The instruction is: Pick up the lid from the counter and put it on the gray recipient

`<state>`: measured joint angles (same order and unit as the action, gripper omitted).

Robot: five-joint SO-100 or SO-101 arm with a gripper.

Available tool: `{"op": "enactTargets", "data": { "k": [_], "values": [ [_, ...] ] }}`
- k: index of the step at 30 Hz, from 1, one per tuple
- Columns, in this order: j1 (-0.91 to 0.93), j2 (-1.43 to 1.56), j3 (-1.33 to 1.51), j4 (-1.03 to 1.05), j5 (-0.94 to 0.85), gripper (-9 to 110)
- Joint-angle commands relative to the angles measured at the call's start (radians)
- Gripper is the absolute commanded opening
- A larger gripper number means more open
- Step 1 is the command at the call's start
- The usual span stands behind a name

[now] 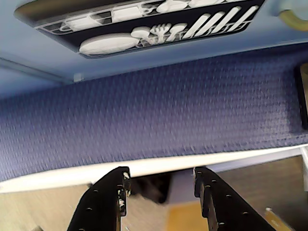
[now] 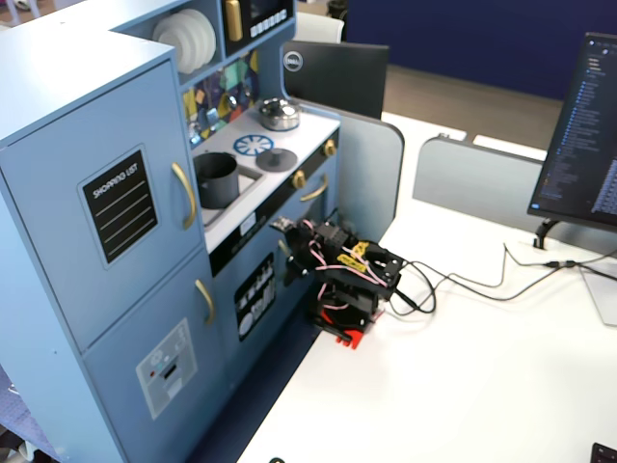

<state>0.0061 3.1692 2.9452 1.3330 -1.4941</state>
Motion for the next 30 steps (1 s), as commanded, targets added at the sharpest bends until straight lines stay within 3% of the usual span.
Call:
{"op": "enactTargets", "data": {
  "k": [1,6,13,16,24,30],
  "values": [
    [0.037,-0.11,-0.196,-0.043,-0.029,5],
    [0.044,-0.245,-0.446,-0.14,-0.06,0],
    [0.1,-0.278,-0.574,-0.267,-0.057,1],
    [0.161,-0.265,-0.594,-0.4,0.003,3],
    [0.256,-0.302,-0.742,-0.686,-0.147,0],
    [0.345,-0.342,-0.673,-0.946,-0.189,0]
  ]
}}
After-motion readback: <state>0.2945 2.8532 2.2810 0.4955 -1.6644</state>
